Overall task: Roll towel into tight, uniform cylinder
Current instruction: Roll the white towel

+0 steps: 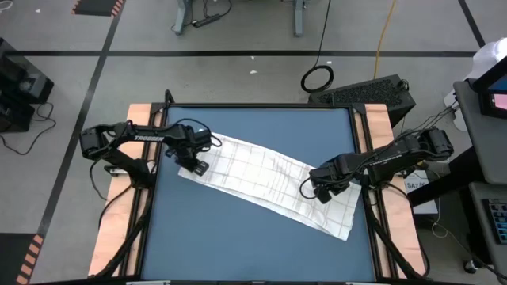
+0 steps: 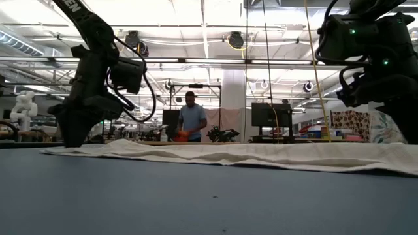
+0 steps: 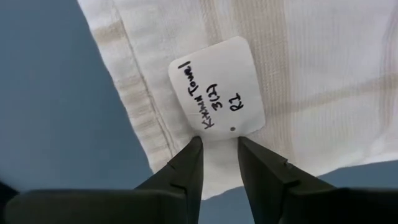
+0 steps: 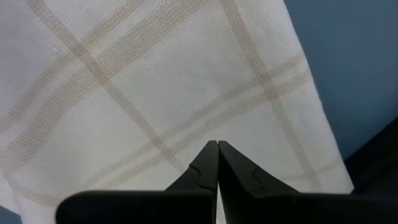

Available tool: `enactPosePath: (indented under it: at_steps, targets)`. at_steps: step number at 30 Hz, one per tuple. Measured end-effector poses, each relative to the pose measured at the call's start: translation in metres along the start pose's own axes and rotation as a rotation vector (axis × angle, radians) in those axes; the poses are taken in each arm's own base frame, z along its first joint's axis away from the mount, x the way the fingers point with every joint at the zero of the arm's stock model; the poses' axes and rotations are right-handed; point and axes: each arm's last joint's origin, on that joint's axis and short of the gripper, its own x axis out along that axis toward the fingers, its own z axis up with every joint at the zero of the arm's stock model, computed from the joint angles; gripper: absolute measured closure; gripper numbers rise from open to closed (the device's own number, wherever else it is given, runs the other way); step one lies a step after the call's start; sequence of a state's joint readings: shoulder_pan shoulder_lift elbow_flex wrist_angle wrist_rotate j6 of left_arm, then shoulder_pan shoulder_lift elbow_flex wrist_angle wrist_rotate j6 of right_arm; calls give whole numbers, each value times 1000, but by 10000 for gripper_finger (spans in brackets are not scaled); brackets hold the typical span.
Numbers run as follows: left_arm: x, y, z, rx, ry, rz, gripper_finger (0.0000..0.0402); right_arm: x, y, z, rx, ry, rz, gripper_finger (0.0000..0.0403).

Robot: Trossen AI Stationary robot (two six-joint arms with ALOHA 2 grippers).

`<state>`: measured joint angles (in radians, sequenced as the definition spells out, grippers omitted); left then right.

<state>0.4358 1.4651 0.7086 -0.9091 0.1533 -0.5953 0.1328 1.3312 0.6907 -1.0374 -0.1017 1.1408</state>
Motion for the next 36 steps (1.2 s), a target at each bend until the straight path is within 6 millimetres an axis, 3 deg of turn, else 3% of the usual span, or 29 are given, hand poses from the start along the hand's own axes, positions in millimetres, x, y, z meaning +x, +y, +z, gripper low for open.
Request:
enactPosePath:
  at_steps: [10,16,25,36]
  targets:
    - [0,-1,3,11,-42,9,395,0,2,1,-2,-10,15,403]
    - [-3,0,1,0,-27,31,398,0,2,1,-2,-12,14,403]
    - [-33,4,-13,7,-22,56,400,0,3,1,-3,-15,26,403]
    - [-55,12,-24,77,-30,178,401,0,7,3,17,-18,77,403]
